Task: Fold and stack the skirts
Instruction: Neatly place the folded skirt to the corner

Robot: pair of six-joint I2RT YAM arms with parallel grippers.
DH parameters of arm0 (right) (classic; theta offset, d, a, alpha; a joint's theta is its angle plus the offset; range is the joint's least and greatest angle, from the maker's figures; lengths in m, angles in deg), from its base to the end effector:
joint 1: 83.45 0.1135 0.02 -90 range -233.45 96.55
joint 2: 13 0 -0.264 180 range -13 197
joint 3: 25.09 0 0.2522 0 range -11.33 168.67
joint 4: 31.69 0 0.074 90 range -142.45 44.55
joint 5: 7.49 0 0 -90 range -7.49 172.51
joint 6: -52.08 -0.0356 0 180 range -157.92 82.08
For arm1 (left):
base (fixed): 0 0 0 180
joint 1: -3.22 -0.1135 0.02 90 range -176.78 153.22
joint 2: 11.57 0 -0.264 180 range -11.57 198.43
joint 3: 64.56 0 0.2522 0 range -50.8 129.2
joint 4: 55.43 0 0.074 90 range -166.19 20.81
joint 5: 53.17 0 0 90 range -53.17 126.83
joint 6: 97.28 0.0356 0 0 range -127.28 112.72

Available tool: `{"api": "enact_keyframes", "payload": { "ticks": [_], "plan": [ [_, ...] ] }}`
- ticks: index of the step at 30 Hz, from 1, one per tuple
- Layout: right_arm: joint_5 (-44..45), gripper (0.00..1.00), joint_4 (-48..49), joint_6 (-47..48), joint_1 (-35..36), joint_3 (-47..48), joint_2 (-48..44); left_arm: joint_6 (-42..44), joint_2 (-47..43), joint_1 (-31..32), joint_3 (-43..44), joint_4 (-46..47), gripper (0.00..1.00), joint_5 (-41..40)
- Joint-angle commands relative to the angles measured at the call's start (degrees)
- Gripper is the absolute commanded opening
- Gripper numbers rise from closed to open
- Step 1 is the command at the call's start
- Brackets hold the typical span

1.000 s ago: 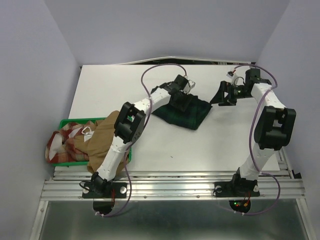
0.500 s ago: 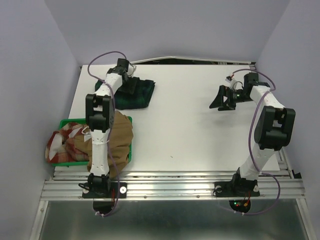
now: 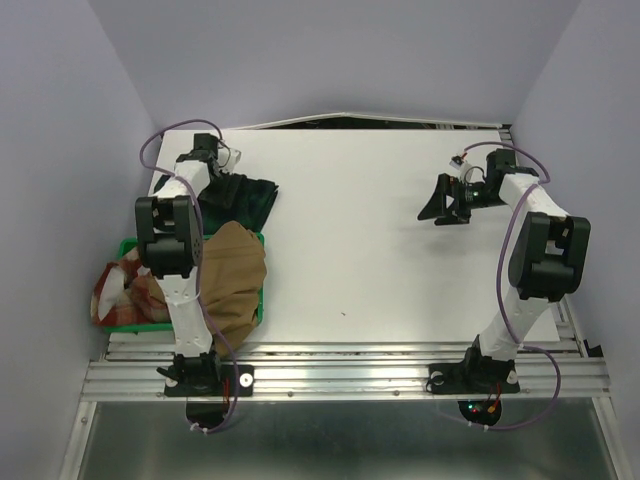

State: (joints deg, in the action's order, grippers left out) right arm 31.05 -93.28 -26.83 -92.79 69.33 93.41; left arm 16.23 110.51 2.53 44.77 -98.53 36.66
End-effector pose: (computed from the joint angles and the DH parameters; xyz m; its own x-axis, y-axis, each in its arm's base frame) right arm 0.3681 -0.0323 0.2221 -0.9063 0.0276 -0.4217 -0.2969 0.6685 0.6819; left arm 0.4677 0.0057 0.1908 -0.7643 0.3897 -0.5138 0.3175 0.9209 0.2262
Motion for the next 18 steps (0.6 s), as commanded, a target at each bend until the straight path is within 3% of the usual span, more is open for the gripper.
{"api": "enact_keyframes", "payload": {
  "ticks": [1,11,18],
  "plan": [
    [-2.24,1.0,-0.07,-0.28,-0.32,-0.42,-2.96,3.56,-5.53,-1.16,-2.67,-3.18,0.75,-0.63],
    [-3.2,1.0,-0.15,-1.51,-0.32,0.55,-2.17,2.25,-17.66,-1.33,-1.7,3.84,0.79,4.03],
    [-2.86,1.0,-0.07,-2.04,-0.32,1.16,-1.91,-0.65,-13.46,-1.33,2.87,4.38,0.78,5.17]
  ]
}}
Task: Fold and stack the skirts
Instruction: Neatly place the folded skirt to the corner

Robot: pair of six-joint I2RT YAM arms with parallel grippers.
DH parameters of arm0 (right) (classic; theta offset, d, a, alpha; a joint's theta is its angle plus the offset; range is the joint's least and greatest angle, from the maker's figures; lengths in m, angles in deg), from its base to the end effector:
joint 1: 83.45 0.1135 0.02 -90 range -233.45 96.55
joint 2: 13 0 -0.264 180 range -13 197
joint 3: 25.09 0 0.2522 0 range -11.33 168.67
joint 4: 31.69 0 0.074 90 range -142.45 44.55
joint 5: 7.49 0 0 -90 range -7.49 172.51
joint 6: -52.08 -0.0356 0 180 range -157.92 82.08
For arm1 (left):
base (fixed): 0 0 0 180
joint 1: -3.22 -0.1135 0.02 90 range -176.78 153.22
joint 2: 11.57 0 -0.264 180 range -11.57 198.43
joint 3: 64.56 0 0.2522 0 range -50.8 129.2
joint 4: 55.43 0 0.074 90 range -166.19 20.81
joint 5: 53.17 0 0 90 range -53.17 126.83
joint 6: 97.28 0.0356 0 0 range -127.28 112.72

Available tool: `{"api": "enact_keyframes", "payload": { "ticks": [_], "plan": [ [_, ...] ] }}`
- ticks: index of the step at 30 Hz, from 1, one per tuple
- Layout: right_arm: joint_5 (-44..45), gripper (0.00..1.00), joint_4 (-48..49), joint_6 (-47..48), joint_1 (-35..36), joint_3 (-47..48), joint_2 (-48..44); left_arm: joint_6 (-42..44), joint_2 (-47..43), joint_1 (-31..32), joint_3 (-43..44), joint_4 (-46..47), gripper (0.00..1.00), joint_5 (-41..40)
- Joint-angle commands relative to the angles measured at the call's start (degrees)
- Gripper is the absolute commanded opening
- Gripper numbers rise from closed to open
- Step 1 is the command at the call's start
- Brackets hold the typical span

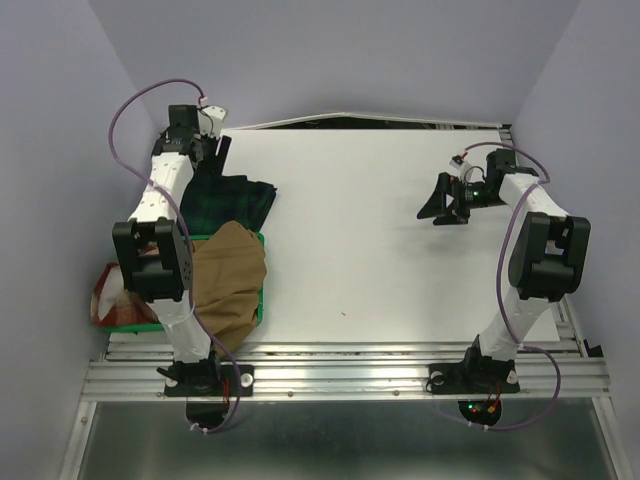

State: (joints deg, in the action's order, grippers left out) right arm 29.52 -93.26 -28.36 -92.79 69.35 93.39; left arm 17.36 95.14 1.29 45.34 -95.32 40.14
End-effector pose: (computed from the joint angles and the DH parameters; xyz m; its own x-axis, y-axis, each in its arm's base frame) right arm 0.3680 -0.0317 0.2230 -0.9122 0.0487 -0.4069 -0.2812 0.6478 0.7080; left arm 0.4354 0.0126 0.3149 -0.5376 0.3983 -0.7432 0.2605 0.9167 0.3029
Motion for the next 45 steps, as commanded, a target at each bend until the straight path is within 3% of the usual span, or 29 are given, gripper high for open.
{"api": "enact_keyframes", "payload": {
  "ticks": [1,10,16,26,35,39,40,45],
  "plan": [
    [-1.15,1.0,-0.09,-0.42,-0.32,1.14,-1.97,-1.97,3.13,-0.09,2.47,1.26,0.78,1.96],
    [-0.01,1.0,0.0,0.19,-0.32,0.0,-2.06,-4.69,10.17,-0.7,5.55,3.8,0.75,4.68],
    [-0.45,1.0,0.53,-0.6,-0.32,-0.7,-1.45,-7.5,16.92,-2.19,8.18,10.74,0.75,5.04],
    [0.61,1.0,0.79,-1.3,-0.32,0.26,-1.97,-12.87,29.07,-5.01,19.62,6.27,0.78,4.07],
    [1.22,1.0,2.02,-3.41,-0.32,2.72,-5.04,-13.04,19.07,-6.5,22.24,6.44,0.81,1.62],
    [3.5,1.0,3.51,-4.2,-0.32,3.95,-7.42,-11.2,11.42,-6.42,22.34,7.14,0.93,-0.5],
    [4.9,1.0,3.78,-4.2,-0.32,4.13,-8.03,-10.24,8.28,-6.5,21.99,7.06,0.98,0.72],
    [10.53,1.0,6.67,-4.73,-0.32,4.83,-12.6,-7.6,-0.18,-6.24,19.62,3.82,0.99,6.34]
  ]
}}
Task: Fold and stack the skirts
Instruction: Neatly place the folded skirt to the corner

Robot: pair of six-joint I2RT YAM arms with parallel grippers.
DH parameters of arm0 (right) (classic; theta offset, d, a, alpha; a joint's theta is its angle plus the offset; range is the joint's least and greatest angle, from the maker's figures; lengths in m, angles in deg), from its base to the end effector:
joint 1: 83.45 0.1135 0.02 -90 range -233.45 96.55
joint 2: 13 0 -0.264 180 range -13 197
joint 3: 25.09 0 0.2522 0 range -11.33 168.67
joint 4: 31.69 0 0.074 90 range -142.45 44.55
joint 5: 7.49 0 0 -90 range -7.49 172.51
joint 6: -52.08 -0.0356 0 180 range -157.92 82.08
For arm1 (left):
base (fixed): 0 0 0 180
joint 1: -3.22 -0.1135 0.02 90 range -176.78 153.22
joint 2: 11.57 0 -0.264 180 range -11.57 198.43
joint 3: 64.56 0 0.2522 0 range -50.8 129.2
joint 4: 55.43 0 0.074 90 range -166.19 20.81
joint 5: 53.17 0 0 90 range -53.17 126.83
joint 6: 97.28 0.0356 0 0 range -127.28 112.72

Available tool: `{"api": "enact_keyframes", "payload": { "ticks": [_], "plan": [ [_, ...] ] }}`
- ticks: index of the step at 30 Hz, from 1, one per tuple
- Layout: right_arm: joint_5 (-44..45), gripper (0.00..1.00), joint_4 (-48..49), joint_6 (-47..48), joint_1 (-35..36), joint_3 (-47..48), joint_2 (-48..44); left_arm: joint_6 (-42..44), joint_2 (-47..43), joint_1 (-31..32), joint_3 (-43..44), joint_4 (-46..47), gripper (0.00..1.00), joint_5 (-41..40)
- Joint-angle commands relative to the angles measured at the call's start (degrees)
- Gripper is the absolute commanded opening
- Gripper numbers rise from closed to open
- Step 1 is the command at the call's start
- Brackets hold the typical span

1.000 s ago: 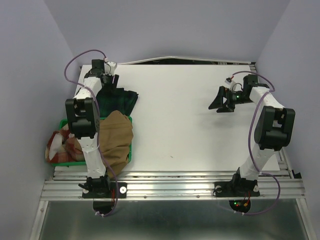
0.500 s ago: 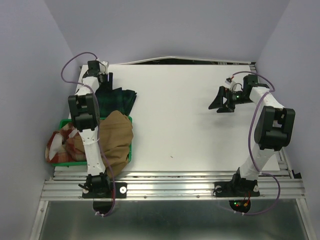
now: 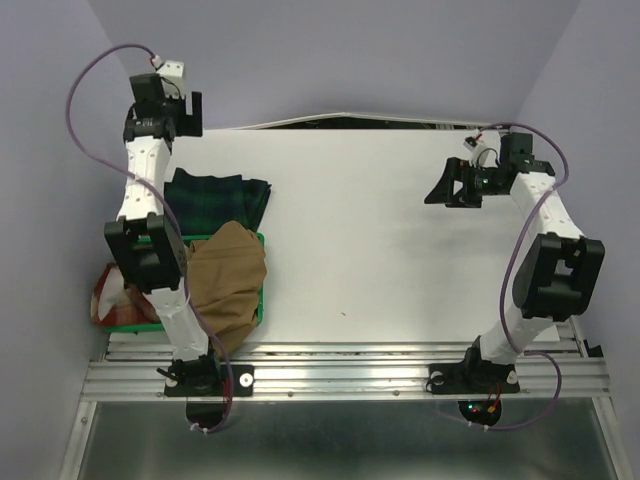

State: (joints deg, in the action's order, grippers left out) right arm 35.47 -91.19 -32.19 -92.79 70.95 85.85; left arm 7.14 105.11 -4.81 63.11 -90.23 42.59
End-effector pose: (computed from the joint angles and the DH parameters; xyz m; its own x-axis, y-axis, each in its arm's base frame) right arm 0.3577 -0.0324 0.2750 -0.8469 0.0703 -0.5271 -0.3111 0.7384 0.5984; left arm 0.4820 0.0644 0.3533 -0.3991 0.1939 -0.8962 0.0530 0.9806 0.1886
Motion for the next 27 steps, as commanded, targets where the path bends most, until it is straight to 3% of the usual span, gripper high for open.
{"api": "enact_keyframes", "payload": {
  "ticks": [1,7,12,18,27],
  "plan": [
    [6.42,1.0,5.47,-1.34,-0.32,2.89,-6.98,3.07,-12.34,0.12,1.58,-2.16,0.99,4.52],
    [9.6,1.0,11.27,-4.94,-0.32,-3.95,-16.12,2.81,-24.27,1.09,-10.0,-4.45,0.99,11.62],
    [10.57,1.0,13.82,-4.95,-0.32,-11.78,-25.18,3.77,-36.51,1.44,-28.25,-0.86,0.99,15.77],
    [15.4,1.0,15.06,-2.58,-0.32,-24.79,-36.42,5.1,-50.4,3.81,-44.35,1.35,0.99,13.49],
    [13.83,1.0,16.47,-5.39,-0.32,-32.44,-44.17,4.57,-61.92,4.96,-55.28,4.16,0.99,7.79]
  ]
}}
